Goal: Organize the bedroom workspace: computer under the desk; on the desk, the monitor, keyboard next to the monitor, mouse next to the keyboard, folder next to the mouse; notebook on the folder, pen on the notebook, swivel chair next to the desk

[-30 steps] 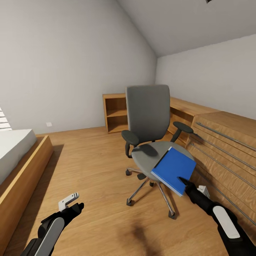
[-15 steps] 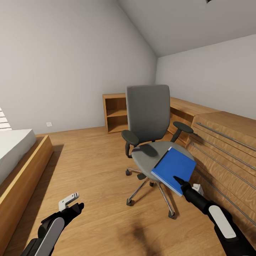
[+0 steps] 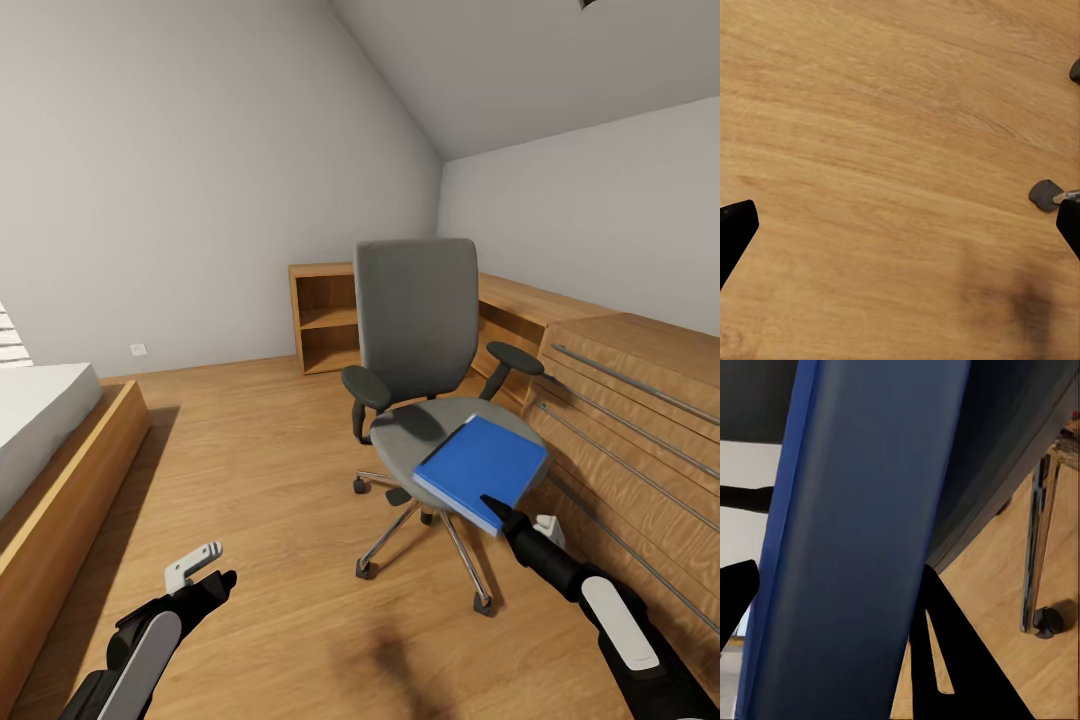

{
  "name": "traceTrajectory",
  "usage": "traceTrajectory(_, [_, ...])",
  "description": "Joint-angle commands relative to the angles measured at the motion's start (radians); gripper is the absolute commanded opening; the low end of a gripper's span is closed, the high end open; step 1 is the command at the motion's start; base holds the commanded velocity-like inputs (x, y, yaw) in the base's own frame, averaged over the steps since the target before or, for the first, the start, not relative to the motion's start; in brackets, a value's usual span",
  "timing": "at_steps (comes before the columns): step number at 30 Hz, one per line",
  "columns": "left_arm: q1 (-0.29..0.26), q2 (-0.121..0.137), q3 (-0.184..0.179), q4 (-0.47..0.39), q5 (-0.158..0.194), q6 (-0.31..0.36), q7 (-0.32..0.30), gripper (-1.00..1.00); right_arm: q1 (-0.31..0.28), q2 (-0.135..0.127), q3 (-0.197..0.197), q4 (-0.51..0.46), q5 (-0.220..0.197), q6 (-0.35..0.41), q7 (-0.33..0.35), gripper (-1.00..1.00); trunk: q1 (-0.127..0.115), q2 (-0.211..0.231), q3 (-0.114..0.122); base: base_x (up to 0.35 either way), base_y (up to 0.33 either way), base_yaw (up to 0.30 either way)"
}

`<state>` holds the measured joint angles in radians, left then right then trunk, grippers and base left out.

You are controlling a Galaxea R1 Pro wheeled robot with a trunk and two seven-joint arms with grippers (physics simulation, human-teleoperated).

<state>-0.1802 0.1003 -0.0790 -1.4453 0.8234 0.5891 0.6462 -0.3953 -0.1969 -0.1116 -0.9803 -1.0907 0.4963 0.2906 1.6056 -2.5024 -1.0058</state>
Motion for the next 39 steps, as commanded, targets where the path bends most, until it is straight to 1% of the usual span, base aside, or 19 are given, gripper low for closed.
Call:
traceTrajectory(1, [-0.001, 0.001, -0.002, -0.001, 0.010, 0.000, 0.010, 1.00, 0.000, 0.000, -0.002, 0.000, -0.002, 0.007, 0.001, -1.00, 0.000, 0.000, -0.001, 0.000, 0.000, 0.000])
traceTrajectory(10, [-0.001, 0.001, -0.001, -0.001, 0.008, -0.001, 0.010, 1.00, 0.000, 0.000, -0.003, -0.001, -0.002, 0.005, 0.008, -1.00, 0.000, 0.000, -0.001, 0.000, 0.000, 0.000])
traceTrajectory(17, [-0.001, 0.001, -0.001, -0.001, 0.006, -0.002, 0.009, 1.00, 0.000, 0.000, -0.003, -0.001, 0.000, 0.003, 0.040, -1.00, -0.003, 0.001, 0.026, 0.000, 0.000, 0.000])
traceTrajectory(18, [-0.001, 0.001, -0.001, -0.001, 0.006, -0.007, 0.009, 1.00, 0.000, -0.001, -0.003, -0.001, 0.001, 0.003, 0.062, -1.00, -0.004, 0.001, 0.030, 0.000, 0.000, 0.000])
traceTrajectory(22, [-0.001, 0.001, -0.001, -0.001, 0.006, -0.010, 0.009, 1.00, 0.000, -0.002, -0.005, -0.001, 0.002, 0.003, 0.111, -1.00, -0.006, 0.003, 0.045, 0.000, 0.000, 0.000])
traceTrajectory(28, [-0.001, 0.001, -0.001, 0.003, 0.008, -0.011, 0.009, 1.00, 0.000, -0.004, -0.006, -0.009, 0.003, 0.004, 0.192, -1.00, -0.029, 0.045, 0.064, 0.000, 0.000, 0.000])
traceTrajectory(34, [0.000, 0.001, -0.002, 0.017, 0.009, -0.012, 0.009, 1.00, 0.006, -0.018, -0.009, -0.030, 0.002, 0.005, 0.228, -1.00, -0.052, 0.087, 0.083, 0.000, 0.000, 0.000])
traceTrajectory(36, [-0.001, 0.001, -0.004, 0.044, 0.008, -0.012, 0.008, 1.00, 0.019, -0.018, -0.023, -0.043, 0.002, 0.005, 0.231, -1.00, -0.059, 0.101, 0.089, 0.000, 0.000, 0.000])
traceTrajectory(37, [-0.001, 0.001, -0.007, 0.083, 0.007, -0.013, 0.008, 1.00, 0.029, -0.019, -0.042, -0.063, 0.002, 0.005, 0.233, -1.00, -0.063, 0.108, 0.092, 0.000, 0.000, 0.000])
traceTrajectory(39, [-0.001, 0.002, -0.010, 0.120, 0.005, -0.020, 0.007, 1.00, 0.057, -0.019, -0.063, -0.114, 0.002, 0.005, 0.234, -1.00, -0.071, 0.122, 0.099, 0.000, 0.000, 0.000])
